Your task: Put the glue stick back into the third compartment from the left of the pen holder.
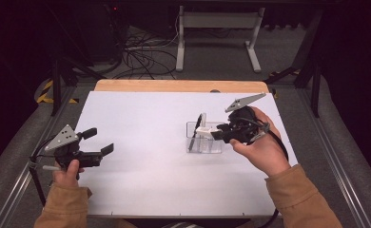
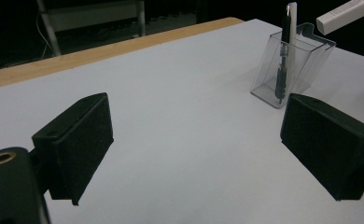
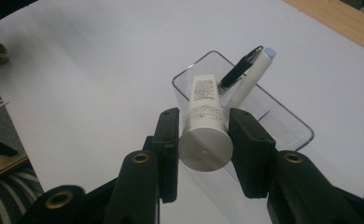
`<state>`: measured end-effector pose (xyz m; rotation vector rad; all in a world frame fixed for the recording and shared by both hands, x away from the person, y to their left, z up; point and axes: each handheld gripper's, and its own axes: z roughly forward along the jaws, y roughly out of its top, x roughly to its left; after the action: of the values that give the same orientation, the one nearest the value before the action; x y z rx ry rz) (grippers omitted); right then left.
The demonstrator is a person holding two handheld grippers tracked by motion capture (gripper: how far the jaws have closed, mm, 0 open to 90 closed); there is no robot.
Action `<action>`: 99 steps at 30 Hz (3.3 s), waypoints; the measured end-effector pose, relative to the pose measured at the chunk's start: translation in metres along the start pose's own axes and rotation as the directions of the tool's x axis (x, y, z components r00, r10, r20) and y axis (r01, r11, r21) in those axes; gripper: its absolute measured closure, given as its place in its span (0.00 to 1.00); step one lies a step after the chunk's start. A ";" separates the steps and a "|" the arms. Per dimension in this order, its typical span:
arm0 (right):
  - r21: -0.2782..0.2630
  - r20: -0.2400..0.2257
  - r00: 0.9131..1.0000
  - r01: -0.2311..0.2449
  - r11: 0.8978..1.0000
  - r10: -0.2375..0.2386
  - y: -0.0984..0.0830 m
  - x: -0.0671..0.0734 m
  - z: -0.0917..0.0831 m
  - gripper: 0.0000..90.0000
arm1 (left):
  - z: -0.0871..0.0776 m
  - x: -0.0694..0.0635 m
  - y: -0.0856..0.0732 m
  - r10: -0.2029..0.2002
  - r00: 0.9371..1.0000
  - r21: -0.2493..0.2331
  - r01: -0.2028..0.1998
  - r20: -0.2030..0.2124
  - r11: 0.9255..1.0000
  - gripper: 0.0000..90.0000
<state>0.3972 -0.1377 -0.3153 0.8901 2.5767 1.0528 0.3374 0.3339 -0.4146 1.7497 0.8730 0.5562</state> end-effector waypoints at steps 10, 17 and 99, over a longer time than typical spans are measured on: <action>0.026 0.045 0.998 -0.045 0.999 0.044 -0.002 -0.019 -0.005 0.73 | 0.001 0.000 -0.001 -0.006 1.000 0.001 0.006 0.003 1.000 0.11; 0.063 0.076 0.995 -0.073 0.995 0.068 -0.003 -0.029 -0.006 0.73 | 0.002 -0.001 -0.001 -0.007 1.000 0.004 0.007 0.005 1.000 0.11; -0.187 0.144 0.989 0.064 0.980 -0.037 -0.021 -0.028 0.007 0.23 | 0.000 -0.018 -0.003 0.028 0.999 0.011 -0.028 0.032 1.000 0.11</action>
<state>0.4128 -0.1620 -0.3357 0.8146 2.3256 1.1564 0.3257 0.3206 -0.4165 1.7791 0.8324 0.5410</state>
